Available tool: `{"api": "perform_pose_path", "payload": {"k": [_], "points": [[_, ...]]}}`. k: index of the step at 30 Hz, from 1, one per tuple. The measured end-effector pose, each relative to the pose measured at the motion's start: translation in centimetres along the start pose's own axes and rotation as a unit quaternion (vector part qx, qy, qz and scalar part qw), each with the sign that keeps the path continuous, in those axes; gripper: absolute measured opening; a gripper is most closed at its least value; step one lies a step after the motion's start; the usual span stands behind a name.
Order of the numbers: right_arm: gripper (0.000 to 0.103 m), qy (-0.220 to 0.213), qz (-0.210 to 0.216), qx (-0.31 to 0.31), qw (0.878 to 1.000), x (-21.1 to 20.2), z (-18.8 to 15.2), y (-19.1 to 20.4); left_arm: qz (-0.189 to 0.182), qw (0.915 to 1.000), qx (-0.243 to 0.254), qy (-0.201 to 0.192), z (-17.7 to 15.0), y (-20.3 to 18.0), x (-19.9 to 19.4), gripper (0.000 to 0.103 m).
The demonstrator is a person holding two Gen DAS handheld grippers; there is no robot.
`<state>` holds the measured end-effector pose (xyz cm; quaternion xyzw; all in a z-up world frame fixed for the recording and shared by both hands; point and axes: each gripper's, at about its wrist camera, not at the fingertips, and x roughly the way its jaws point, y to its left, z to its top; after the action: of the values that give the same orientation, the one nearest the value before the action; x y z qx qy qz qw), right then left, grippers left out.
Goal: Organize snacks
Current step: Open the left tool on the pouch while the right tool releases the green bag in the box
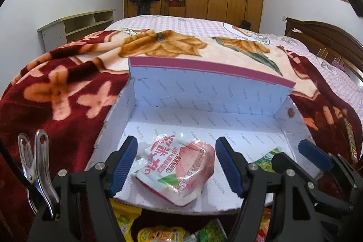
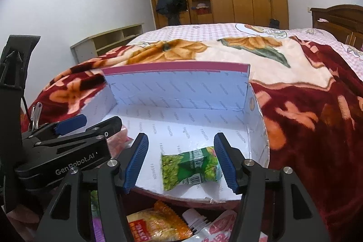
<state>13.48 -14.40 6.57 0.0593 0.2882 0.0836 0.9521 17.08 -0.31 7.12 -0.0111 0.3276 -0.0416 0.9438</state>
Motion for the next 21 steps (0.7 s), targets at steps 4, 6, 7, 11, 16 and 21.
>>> {"api": "perform_pose_path", "payload": {"k": [4,6,7,11,16,21], "points": [[0.062,-0.005,0.008,-0.004,1.0,-1.2,0.1,0.5,0.004,1.0,0.005,-0.004,0.0,0.1,-1.3,0.074],[0.062,-0.006,0.015,-0.003,1.0,-1.8,0.0,0.8,0.008,0.9999,0.009,-0.007,-0.1,0.2,-2.1,0.075],[0.062,-0.007,0.018,-0.002,1.0,-2.0,0.0,0.9,0.01,0.9999,0.009,-0.008,-0.2,0.2,-2.4,0.075],[0.062,-0.014,0.025,-0.004,1.0,-3.3,-0.3,1.5,0.011,0.9999,0.004,-0.009,-0.7,0.4,-3.6,0.074],[0.062,-0.017,0.033,-0.002,0.999,-4.6,-0.9,2.0,0.008,0.9999,0.004,-0.006,-1.4,0.6,-4.9,0.075],[0.062,-0.02,0.04,-0.001,0.999,-5.8,-1.5,2.3,0.007,0.9999,0.01,-0.006,-2.3,0.4,-6.2,0.075]]}}
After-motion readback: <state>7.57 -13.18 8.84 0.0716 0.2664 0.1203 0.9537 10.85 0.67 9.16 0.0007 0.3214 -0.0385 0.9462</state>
